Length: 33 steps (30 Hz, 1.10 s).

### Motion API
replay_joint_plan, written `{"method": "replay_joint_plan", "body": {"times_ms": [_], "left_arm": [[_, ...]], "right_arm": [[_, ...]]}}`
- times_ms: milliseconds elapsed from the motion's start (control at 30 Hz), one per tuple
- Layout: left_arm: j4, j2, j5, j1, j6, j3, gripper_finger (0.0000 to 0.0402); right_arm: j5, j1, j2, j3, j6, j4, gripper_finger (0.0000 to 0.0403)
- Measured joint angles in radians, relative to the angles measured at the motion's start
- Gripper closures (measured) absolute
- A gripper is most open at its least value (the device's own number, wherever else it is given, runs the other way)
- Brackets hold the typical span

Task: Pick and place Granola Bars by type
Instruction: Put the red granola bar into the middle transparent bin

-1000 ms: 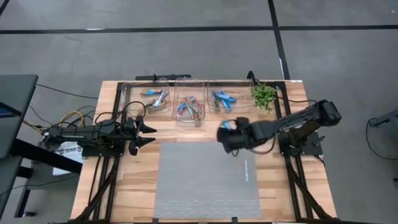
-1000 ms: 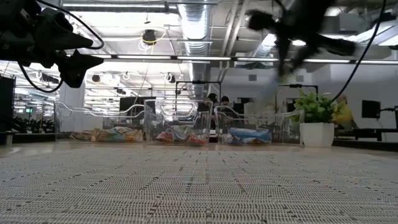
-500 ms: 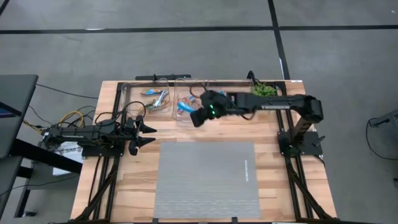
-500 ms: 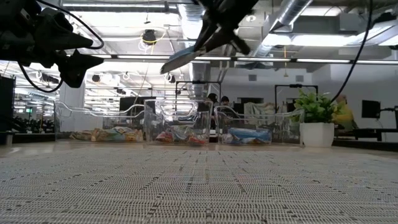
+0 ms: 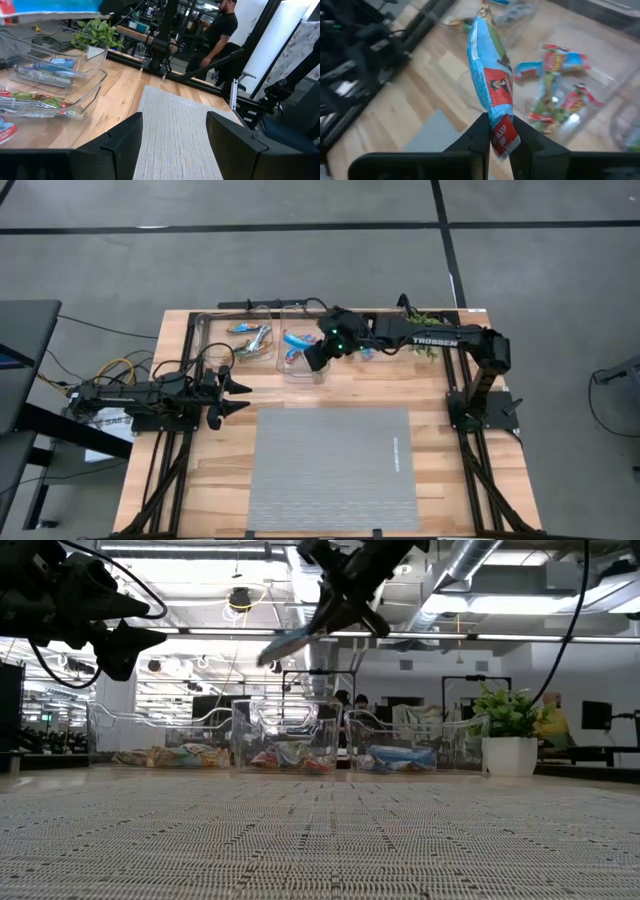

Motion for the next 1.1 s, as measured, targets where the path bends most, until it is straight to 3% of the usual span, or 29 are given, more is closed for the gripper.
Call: {"method": "replay_joint_plan", "body": {"times_ms": [300, 667, 833, 1100], "left_arm": [[0.000, 0.000, 0.000, 0.000, 0.000, 0.000, 0.0190], [0.000, 0.000, -0.001, 0.000, 0.000, 0.000, 0.0190], [0.000, 0.000, -0.001, 0.000, 0.000, 0.000, 0.0190], [0.000, 0.000, 0.000, 0.000, 0.000, 0.000, 0.0190]], "right_arm": [[-0.006, -0.060, 0.083, -0.018, -0.022, -0.039, 0.0365], [-0.117, -0.109, 0.197, -0.019, -0.058, -0.050, 0.0356], [-0.123, -0.112, 0.195, -0.017, -0.121, -0.030, 0.0316], [-0.124, -0.097, 0.184, -0.017, -0.171, -0.030, 0.0212]]}}
